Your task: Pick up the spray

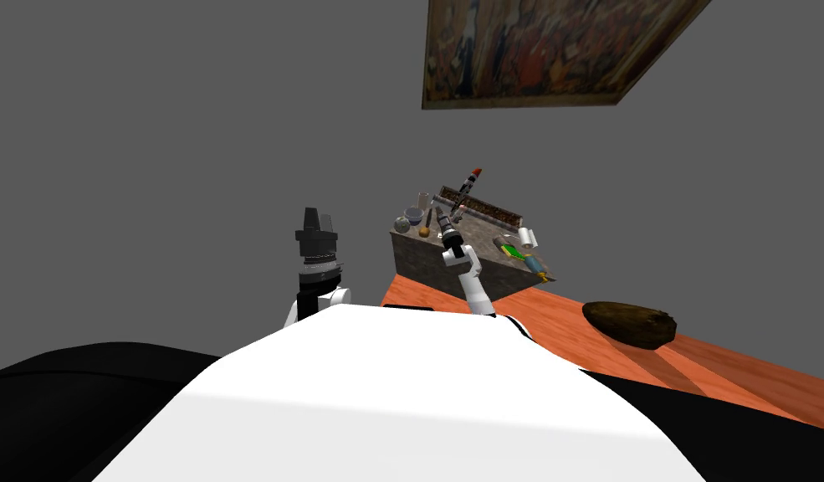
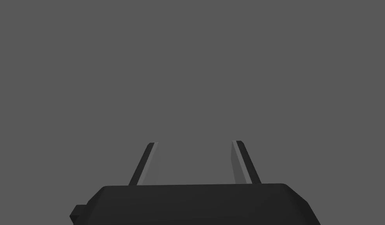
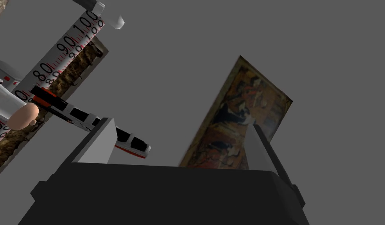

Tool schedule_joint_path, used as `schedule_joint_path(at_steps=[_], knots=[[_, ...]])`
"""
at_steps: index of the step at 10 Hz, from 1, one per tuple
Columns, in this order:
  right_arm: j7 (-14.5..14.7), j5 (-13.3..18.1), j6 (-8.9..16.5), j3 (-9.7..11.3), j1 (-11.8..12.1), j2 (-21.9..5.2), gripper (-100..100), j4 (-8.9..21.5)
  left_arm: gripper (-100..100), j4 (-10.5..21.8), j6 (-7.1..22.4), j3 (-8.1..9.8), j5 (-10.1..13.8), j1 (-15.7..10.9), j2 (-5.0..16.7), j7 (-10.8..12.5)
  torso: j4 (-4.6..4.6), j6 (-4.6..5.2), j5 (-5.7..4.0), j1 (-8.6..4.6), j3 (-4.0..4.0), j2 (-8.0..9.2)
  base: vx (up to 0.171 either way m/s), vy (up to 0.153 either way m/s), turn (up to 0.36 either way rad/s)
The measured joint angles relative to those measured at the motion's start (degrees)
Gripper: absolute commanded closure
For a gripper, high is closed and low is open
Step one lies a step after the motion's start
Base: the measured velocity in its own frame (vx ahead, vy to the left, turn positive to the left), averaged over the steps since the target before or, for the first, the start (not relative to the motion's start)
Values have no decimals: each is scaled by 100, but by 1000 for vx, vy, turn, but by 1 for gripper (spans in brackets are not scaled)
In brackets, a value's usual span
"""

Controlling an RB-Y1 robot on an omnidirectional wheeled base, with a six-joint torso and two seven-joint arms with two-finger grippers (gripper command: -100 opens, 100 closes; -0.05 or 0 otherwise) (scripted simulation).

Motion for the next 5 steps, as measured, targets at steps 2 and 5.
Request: schedule_joint_path(at_steps=[2, 5], knots=[[42, 142, 245, 67, -286, -26, -100, 298, 0, 0, 0, 0, 0, 0, 0, 0, -1, 0, 0, 2, -1, -1, -21, 0, 39], [113, 377, 632, 175, -778, -51, -100, 795, 0, 0, 0, 0, 0, 0, 0, 0, -2, 0, 0, 2, -4, -7, -6, -2, 31]])
